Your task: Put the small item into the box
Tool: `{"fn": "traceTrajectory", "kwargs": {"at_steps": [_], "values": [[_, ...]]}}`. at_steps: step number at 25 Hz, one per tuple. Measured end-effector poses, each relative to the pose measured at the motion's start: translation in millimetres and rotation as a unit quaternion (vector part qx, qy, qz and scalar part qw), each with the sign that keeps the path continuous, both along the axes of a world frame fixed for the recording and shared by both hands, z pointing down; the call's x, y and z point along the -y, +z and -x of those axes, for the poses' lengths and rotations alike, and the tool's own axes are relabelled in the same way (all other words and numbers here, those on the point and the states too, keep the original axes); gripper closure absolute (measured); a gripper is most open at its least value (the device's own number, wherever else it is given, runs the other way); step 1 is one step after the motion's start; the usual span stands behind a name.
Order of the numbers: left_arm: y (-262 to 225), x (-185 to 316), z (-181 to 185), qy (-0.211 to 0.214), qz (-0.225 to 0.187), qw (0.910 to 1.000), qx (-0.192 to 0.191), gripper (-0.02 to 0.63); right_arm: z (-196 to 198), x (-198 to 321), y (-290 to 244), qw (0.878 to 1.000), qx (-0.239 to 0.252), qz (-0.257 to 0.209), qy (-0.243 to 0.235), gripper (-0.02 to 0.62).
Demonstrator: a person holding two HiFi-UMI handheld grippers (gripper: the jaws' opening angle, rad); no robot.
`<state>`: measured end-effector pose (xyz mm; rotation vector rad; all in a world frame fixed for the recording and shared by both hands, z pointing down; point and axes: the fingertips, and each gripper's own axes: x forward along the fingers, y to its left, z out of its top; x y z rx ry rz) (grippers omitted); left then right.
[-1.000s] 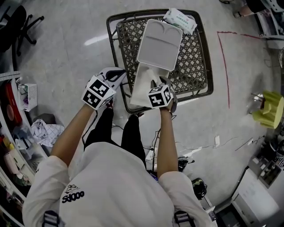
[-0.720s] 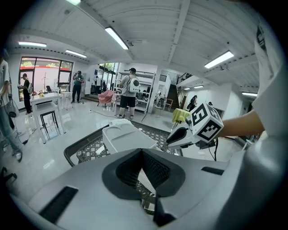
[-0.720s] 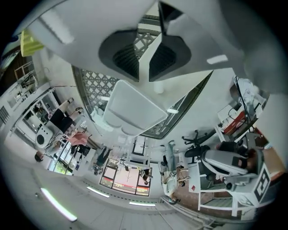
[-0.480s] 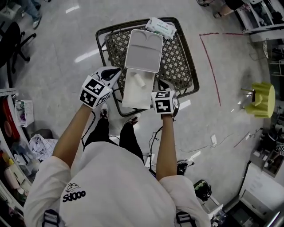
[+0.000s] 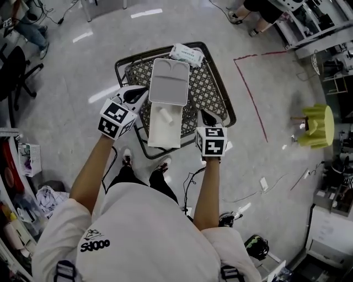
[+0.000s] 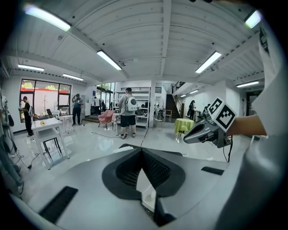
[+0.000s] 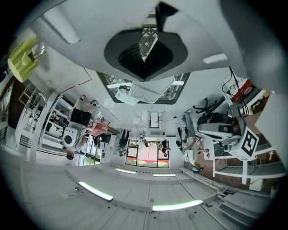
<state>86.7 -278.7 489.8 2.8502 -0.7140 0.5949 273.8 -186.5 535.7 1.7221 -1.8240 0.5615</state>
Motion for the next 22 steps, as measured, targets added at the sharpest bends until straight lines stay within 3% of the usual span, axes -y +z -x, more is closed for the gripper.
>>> {"fn": "traceTrajectory", "kwargs": {"at_steps": [7,22], "values": [[-49,4,-10,0.01,-0.044,0.9987,-0.024,0.601,-10,-3,-74,0.996,0.007,-0.082,0.02,0.584],[-150,1,-25,0.048,-0.146,0.9864,-0.058,0.601,3,-3,-200,0.975,-0.025,-0.219,-0.008,0.584]]}}
